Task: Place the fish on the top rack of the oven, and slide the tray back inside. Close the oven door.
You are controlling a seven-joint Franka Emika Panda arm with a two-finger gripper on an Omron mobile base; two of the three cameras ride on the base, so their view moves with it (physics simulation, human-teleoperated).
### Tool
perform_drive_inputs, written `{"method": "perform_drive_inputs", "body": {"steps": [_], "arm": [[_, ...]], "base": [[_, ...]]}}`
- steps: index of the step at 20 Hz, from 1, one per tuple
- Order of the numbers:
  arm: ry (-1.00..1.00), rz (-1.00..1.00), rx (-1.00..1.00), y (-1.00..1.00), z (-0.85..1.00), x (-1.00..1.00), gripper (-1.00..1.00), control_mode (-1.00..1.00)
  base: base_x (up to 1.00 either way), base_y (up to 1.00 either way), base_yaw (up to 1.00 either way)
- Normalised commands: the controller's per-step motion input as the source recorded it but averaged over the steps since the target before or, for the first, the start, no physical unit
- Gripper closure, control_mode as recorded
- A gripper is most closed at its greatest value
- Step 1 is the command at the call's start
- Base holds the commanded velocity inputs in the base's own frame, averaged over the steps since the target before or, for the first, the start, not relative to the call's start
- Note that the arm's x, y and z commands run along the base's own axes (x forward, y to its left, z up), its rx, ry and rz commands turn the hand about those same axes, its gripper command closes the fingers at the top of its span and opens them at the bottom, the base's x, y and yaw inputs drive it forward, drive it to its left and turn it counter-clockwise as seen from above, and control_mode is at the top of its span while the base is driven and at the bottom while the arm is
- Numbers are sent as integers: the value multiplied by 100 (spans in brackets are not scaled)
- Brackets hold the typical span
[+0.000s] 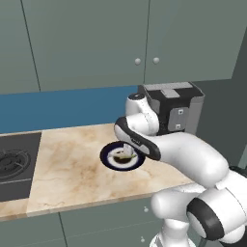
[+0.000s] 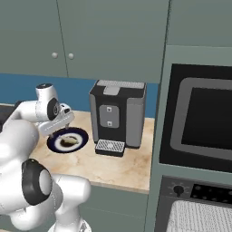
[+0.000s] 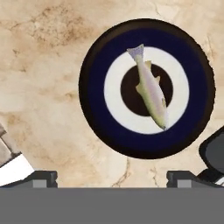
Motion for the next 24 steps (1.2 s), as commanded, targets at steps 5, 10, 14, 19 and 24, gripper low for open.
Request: {"method": "perform_drive_inputs", "body": {"steps": [5,10,14,19,24], "arm": [[0,1,0,15,-47,43,-100,-100],[0,1,0,13,-54,33,-100,-100],[0,2,0,0,-32,44,-100,-100],[0,2,0,0,-30,46,-100,-100],[0,2,0,0,-44,32,-100,-100]], "base": [[0,0,0],[0,0,0],[0,0,0],[0,0,0],[0,0,0]]}}
